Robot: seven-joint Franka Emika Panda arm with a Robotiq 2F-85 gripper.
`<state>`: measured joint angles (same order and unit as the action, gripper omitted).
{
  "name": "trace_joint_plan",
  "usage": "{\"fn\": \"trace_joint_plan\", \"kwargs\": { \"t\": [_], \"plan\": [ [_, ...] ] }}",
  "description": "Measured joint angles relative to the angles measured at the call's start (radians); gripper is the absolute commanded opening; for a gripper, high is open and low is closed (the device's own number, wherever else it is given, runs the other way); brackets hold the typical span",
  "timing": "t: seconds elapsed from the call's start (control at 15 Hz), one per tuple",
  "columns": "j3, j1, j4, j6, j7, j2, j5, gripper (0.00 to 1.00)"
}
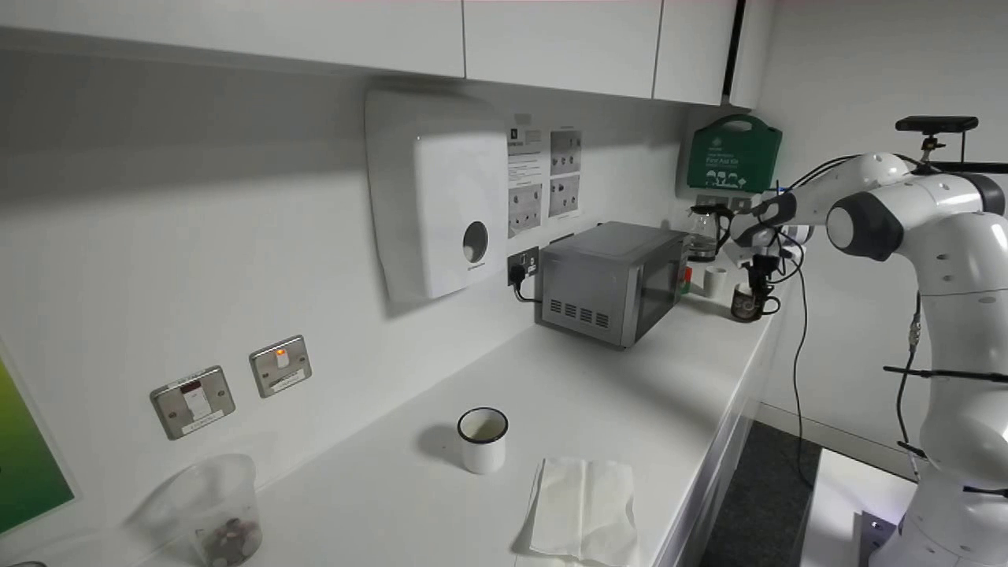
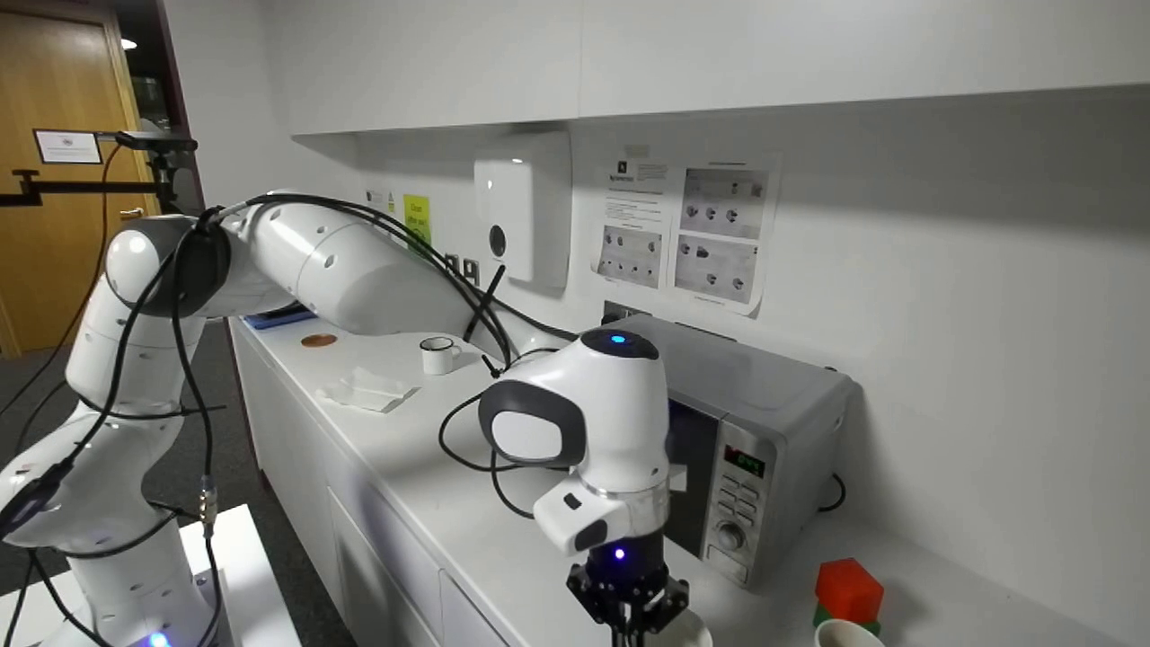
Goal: Pick up the cup and put it on the right side of the counter
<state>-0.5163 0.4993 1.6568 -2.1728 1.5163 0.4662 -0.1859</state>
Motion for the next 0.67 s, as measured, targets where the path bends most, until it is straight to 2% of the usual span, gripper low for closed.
{"fn": "trace_joint_plan", "kwargs": {
  "t": [0.27, 0.67],
  "plan": [
    [0.002, 0.0, -0.041, 0.099, 0.027, 0.0, -0.002, 0.02],
    [0.006, 0.001, -0.067, 0.14, 0.052, 0.004, -0.005, 0.02]
  ]
}}
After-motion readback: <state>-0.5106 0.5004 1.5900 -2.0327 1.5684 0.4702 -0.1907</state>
